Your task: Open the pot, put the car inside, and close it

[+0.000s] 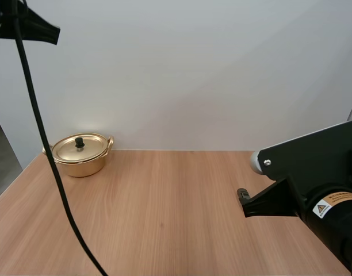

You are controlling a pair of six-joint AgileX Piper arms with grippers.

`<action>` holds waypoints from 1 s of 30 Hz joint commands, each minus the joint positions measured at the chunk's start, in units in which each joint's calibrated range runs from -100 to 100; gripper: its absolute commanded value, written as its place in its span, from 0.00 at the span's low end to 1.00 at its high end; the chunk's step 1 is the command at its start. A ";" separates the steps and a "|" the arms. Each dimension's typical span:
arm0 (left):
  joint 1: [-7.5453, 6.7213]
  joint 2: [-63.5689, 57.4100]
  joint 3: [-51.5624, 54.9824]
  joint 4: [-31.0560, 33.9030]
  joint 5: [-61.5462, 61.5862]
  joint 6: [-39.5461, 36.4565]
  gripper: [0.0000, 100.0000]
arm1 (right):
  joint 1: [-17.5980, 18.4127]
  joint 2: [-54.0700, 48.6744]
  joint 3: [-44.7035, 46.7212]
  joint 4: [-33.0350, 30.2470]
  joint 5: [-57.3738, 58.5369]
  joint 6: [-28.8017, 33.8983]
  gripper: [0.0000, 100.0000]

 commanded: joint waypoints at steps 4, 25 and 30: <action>0.03 38.23 -1.78 -0.07 0.98 -0.42 0.32 | -0.04 0.00 -0.04 4.12 0.04 -0.27 0.00; 0.03 53.68 -13.78 -8.77 19.08 11.19 0.87 | -0.04 0.00 -0.04 4.12 0.04 -0.27 0.00; 0.05 57.58 -17.50 -9.40 23.08 11.29 0.87 | -0.04 0.00 -0.04 4.12 0.04 -0.27 0.00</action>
